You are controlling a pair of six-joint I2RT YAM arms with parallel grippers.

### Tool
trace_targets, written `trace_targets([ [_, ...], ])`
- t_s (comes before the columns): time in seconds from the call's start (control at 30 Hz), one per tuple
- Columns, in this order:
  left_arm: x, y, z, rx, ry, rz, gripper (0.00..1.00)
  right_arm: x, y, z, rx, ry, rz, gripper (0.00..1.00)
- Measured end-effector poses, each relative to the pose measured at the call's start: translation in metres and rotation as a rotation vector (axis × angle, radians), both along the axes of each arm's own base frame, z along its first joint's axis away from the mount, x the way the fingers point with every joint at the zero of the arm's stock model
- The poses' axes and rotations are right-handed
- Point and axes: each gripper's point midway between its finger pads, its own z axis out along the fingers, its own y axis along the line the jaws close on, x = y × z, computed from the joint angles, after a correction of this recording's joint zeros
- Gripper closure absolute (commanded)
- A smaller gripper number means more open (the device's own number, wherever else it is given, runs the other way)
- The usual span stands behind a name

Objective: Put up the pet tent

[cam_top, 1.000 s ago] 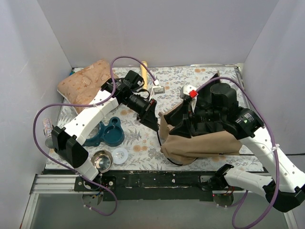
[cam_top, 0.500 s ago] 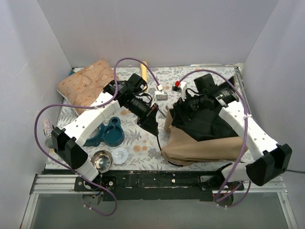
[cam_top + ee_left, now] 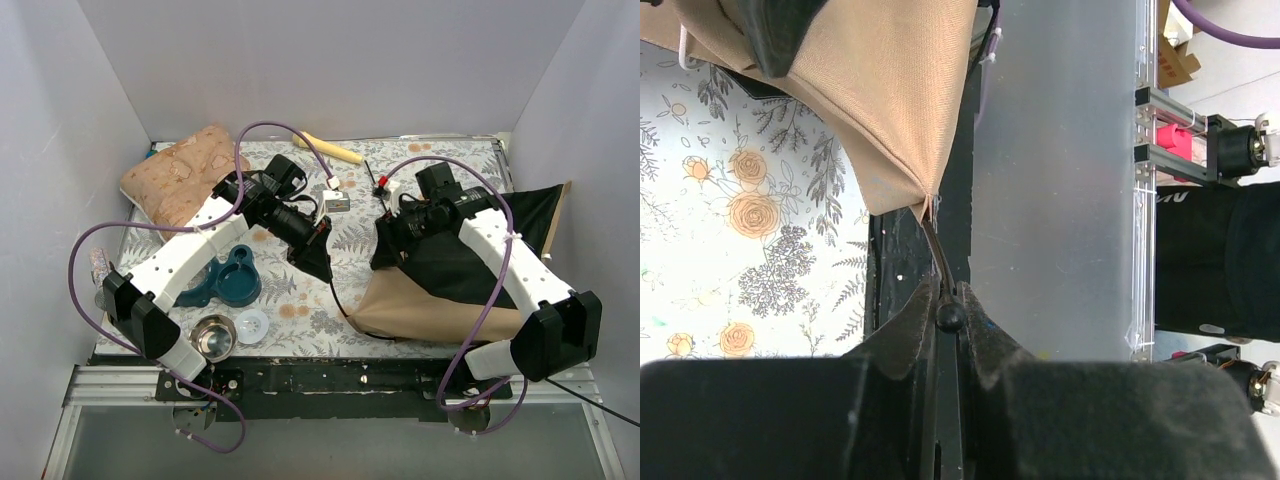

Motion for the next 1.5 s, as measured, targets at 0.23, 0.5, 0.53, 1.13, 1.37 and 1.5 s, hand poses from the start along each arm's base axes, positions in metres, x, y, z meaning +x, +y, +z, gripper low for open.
trace_targets([
  [0.23,-0.001,0.000,-0.001,-0.004,0.005,0.021,1.00,0.000,-0.003,0.019,0.133,0.036,0.024,0.99],
  [0.5,0.002,-0.012,0.012,-0.073,0.044,0.049,1.00,-0.004,0.018,0.063,0.321,0.015,0.060,0.99],
  [0.53,0.002,-0.013,0.013,-0.078,0.046,0.049,1.00,-0.004,0.019,0.070,0.340,0.005,0.058,0.99],
  [1.13,0.002,-0.036,0.021,-0.253,0.277,0.001,1.00,-0.016,0.051,0.127,0.525,-0.014,0.035,0.99],
  [1.37,0.004,-0.033,0.030,-0.358,0.286,0.096,1.00,-0.017,0.050,0.124,0.521,-0.049,0.002,0.99],
  [1.5,0.010,-0.035,0.061,-0.457,0.224,0.142,1.00,-0.010,0.048,0.120,0.504,-0.083,-0.052,0.99],
])
